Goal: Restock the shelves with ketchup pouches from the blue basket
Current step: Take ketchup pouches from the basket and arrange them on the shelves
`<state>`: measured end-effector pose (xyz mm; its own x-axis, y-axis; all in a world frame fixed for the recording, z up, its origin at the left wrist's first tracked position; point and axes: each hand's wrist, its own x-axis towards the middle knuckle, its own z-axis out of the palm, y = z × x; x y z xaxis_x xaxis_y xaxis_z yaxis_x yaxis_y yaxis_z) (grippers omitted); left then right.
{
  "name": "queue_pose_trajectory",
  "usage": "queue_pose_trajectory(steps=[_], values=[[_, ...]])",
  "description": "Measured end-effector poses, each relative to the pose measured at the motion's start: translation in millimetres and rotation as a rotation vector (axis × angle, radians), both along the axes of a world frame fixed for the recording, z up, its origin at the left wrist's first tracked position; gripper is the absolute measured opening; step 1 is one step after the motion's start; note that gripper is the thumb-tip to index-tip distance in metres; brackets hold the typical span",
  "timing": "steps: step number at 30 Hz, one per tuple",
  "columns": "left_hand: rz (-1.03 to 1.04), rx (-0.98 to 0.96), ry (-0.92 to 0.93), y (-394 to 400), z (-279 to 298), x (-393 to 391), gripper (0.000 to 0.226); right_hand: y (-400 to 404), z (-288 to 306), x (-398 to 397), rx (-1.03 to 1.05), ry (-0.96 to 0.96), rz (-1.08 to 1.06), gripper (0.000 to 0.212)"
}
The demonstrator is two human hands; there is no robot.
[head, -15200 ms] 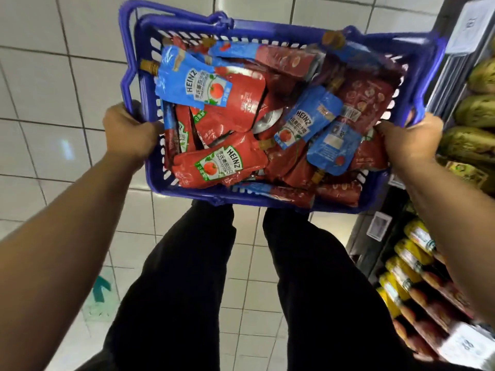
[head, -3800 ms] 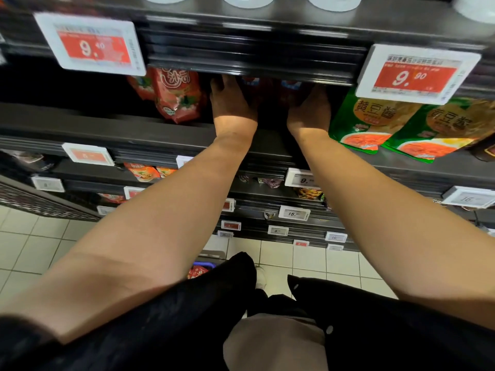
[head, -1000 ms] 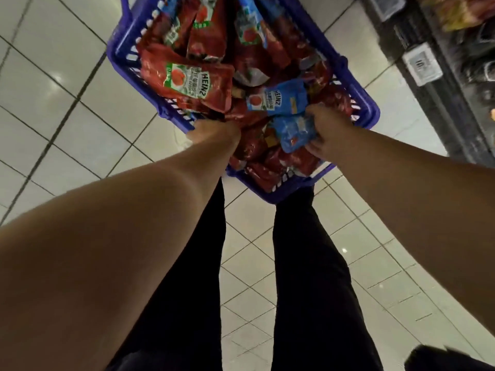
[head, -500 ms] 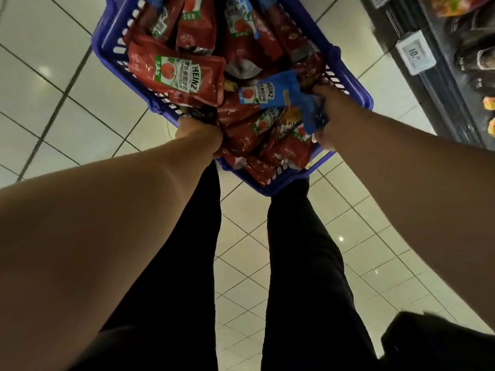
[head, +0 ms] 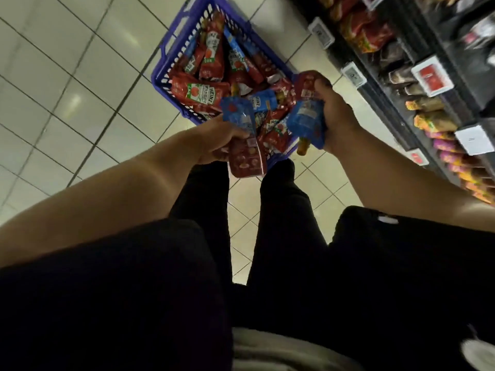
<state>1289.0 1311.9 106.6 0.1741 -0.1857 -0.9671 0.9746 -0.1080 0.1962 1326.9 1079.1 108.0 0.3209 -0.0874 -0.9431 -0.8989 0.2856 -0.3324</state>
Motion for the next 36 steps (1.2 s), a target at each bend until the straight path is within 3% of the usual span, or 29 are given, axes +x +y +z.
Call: queue_pose_trajectory(steps=[4,9,13,16,20,23,27,30,33,36], values=[[0.089,-0.119,-0.126,-13,76,19,0.032,-16,80,12,0.084,-0.147,-0.213,0.021],[0.058,-0.145,-0.347,-40,169,31,0.037,-45,180,17,0.165,-0.309,-0.393,0.009],[-0.015,-0.272,-0.525,-68,238,36,0.040,-70,246,6,0.266,-0.361,-0.406,0.023],[0.065,-0.212,-0.610,-92,275,39,0.039,-86,279,-5,0.319,-0.385,-0.340,0.028],[0.184,-0.170,-0.670,-111,310,42,0.039,-113,308,-19,0.259,-0.538,-0.243,0.056],[0.237,-0.192,-0.674,-117,331,47,0.048,-136,324,-34,0.108,-0.642,-0.073,0.064],[0.190,-0.259,-0.725,-124,352,47,0.039,-148,343,-51,-0.164,-0.774,0.234,0.059],[0.117,-0.292,-0.703,-129,364,45,0.052,-139,364,-70,-0.280,-0.785,0.403,0.065],[0.066,-0.331,-0.649,-135,378,43,0.050,-116,375,-100,-0.437,-0.722,0.604,0.099],[0.066,-0.277,-0.675,-147,381,41,0.043,-103,379,-123,-0.514,-0.645,0.543,0.091]])
